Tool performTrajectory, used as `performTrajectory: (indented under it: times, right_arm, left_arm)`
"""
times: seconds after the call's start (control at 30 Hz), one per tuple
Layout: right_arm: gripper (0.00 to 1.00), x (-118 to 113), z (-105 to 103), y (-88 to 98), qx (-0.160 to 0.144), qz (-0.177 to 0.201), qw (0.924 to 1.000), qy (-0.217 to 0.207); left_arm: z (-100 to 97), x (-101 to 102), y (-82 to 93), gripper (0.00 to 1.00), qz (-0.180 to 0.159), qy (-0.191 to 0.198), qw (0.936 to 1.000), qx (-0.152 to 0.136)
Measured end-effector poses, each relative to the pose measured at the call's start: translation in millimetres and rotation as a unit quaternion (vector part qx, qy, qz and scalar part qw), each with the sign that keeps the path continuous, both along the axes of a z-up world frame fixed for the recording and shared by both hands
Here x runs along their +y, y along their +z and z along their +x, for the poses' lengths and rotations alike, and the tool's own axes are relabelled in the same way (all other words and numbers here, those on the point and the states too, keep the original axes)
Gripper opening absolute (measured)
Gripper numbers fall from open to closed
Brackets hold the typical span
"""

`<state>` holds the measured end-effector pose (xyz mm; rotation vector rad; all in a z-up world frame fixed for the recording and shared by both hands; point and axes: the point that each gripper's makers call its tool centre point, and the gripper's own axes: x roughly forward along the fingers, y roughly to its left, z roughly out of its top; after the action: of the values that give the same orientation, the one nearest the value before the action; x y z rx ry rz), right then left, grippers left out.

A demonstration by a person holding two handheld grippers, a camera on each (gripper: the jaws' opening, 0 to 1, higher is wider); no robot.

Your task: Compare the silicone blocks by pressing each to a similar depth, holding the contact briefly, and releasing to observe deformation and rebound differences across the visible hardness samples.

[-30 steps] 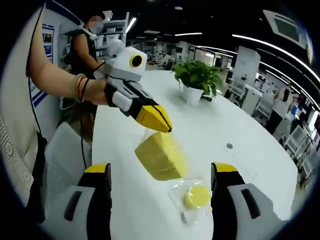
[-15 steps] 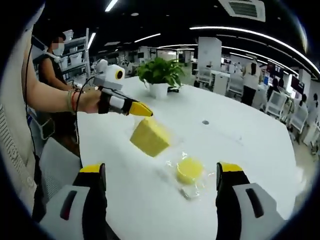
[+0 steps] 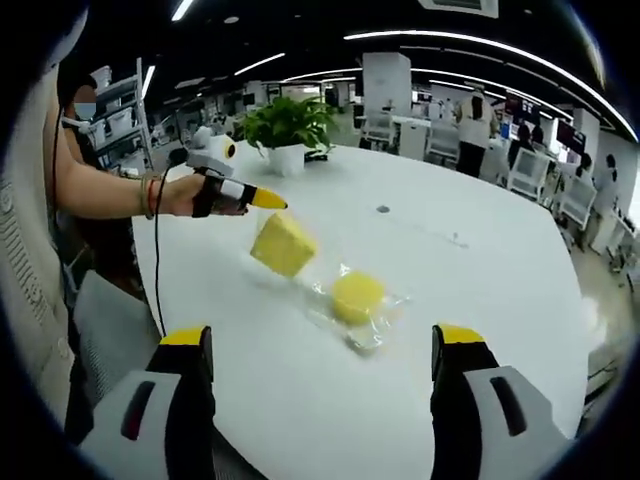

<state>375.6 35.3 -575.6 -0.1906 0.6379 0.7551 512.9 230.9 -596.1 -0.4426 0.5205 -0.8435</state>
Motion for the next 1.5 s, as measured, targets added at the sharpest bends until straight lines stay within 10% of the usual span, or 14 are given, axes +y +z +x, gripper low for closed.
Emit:
performTrajectory:
  times: [0.2,0.87,1.27,1.5]
  right_arm:
    - [0.8,6.3,-6.9,-10.6,0.024,-0.007,0.9996,0.016]
    - [0.79,2.2,-8.3,-23.3,0.044,-0.018,0.9988,0.009]
    - [0.79,2.2,-12.6,-30.6,0.051,-0.02,0.9984,0.011]
    - [0.78,5.4,-16.5,-31.0,0.05,-0.013,0.9985,0.016]
  left_arm:
    - [36.4,25.1,-24.5,0.0,0.038,0.018,0.9991,-0.002]
    - [55.1,45.2,-110.9,0.0,0.122,0.002,0.9914,0.045]
    - [46.9,48.2,-116.5,0.0,0.117,-0.002,0.9924,0.04]
    - [43.0,55.7,-105.0,0.19,0.113,0.012,0.9932,0.023]
